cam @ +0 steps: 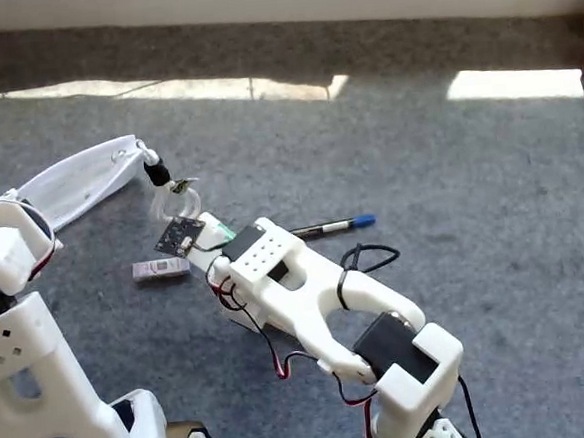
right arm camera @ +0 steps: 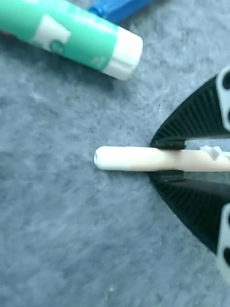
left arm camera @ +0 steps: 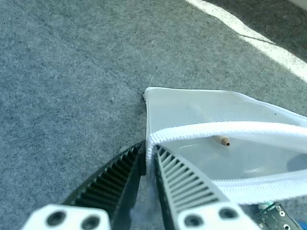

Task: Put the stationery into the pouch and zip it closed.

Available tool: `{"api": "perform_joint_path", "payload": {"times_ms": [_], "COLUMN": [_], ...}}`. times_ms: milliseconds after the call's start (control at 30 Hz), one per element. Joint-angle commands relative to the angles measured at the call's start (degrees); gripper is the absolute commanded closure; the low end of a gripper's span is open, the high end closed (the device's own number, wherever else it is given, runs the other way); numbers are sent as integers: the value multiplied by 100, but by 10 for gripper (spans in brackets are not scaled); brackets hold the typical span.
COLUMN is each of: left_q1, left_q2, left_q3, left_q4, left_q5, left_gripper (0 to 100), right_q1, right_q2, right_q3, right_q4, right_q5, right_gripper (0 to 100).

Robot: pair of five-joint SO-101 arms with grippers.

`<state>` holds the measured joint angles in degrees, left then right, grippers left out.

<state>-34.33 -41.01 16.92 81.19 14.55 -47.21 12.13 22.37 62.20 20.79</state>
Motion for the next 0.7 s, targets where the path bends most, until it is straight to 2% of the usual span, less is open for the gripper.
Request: {"api": "perform_joint_path", "payload": {"times_ms": [0,667], "left_q1": [110,224], "left_q2": [92,92], "left_q3": [13,75], "left_q4": [-18,-26], "left_q5": [-35,-26], "left_gripper": [993,993], "right_q1": [-207,-198], "right_q2": [-92,-3327], "right_q3": [154,1121], "right_q4": [251,259], "right_q5": [88,53], "right_gripper": [994,994]}}
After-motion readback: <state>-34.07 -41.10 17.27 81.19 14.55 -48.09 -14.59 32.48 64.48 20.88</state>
